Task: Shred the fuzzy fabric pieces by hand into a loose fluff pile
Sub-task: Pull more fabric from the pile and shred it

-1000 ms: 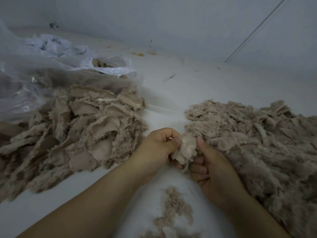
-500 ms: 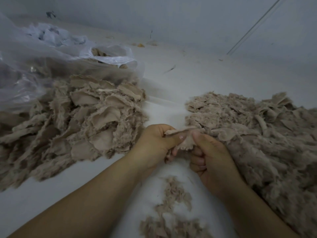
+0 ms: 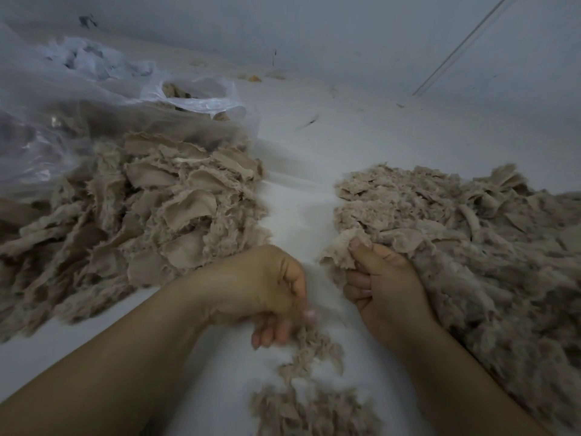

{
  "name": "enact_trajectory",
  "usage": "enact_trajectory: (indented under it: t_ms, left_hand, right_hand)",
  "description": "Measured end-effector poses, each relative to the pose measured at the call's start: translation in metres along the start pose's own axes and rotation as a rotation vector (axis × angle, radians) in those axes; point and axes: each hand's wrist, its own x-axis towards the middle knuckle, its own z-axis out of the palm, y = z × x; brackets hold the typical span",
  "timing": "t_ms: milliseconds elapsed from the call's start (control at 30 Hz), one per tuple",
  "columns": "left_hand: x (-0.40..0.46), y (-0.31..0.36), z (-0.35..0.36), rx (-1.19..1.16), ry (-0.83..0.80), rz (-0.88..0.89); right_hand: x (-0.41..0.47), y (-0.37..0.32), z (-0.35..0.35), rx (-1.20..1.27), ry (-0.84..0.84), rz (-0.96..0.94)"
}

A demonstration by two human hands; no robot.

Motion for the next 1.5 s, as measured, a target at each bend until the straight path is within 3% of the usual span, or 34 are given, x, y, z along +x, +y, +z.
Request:
enact_trajectory:
  t_ms: [67,167,233,300,467,833,1000,1100,1233,1400,1500]
  left_hand:
    - [-0.006,0.004,0.004,0.206,-0.016,-0.047]
    - [0.004,0.007,0.013,0.221,0.442,0.06]
    - [0.016,0.012,0.019,0.274,0.597,0.136]
    - [0.027,0.016,0.025,0.239,0.581,0.209]
    - [0.038,0.012,0.026,-0.106,0.668,0.245]
    - [0.038,0.01,0.033,-0.249,0.787,0.367]
    - [0.038,0.011,0.033,-0.22,0.738,0.364]
    - [0.04,0.008,0.031,-0.08,0.802,0.348]
    - [0.033,0.002,0.003,0.185,1.083,0.313]
    - [0.01,0.0,-0.026,1.197,1.097,-0.093]
    - [0.015,0.016,-0.008,1.321,1.052,0.04]
  right_hand:
    - [0.001,0.001,-0.001,-0.037,0.002,-0.011]
    - [-0.001,0.002,-0.002,-0.135,-0.062,-0.03]
    - [-0.002,0.002,-0.003,-0.199,-0.123,-0.039]
    - [-0.003,0.001,-0.004,-0.225,-0.161,-0.05]
    - [0.001,0.003,-0.007,-0.22,-0.18,-0.063]
    - [0.005,0.007,-0.011,-0.285,-0.266,-0.077]
    - [0.004,0.005,-0.013,-0.335,-0.382,-0.079]
    - [0.001,0.004,-0.011,-0.358,-0.333,-0.064]
    - [0.003,0.005,-0.009,-0.252,-0.183,-0.02]
    - [0.005,0.005,-0.006,-0.166,-0.113,0.035]
    - [0.005,0.004,-0.007,-0.154,-0.115,0.045]
